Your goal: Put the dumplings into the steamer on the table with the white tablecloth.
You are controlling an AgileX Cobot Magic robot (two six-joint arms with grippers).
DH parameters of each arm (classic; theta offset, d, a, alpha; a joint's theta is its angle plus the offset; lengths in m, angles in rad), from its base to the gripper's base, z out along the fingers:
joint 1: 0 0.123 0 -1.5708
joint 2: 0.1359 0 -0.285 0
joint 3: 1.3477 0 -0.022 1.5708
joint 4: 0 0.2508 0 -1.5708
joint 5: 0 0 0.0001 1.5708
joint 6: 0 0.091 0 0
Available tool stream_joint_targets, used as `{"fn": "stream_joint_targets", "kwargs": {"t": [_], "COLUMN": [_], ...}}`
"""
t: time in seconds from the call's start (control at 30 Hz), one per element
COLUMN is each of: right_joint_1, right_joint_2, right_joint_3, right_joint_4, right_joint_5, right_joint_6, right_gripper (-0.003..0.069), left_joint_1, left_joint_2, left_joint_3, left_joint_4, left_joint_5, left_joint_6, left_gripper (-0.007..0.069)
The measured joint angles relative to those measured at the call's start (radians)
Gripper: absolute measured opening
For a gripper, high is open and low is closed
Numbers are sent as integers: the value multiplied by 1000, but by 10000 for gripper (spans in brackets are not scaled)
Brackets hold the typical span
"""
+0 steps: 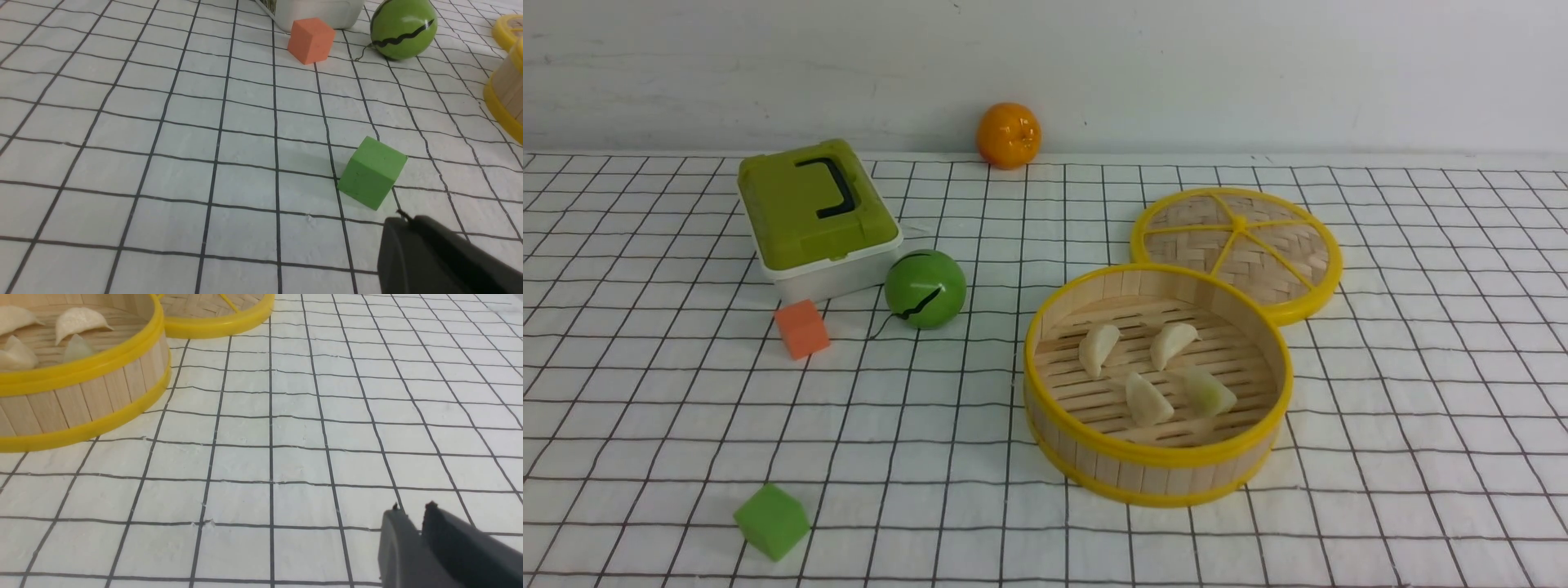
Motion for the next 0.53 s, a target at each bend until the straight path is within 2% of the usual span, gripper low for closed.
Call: {"fn": "stream_joint_targets", "kwargs": {"t": [0.53], "right_joint_1": [0], "right_joint_2": [0], "right_joint_3": [0], "right_joint_4": [0], "right_joint_5": [0], "right_joint_6": [0], "right_gripper": [104], "left_joint_1": [0], "left_joint_2": [0], "left_joint_3": [0], "left_joint_4": [0], "left_joint_5": [0], "left_joint_6": [0], "left_gripper": [-12]}}
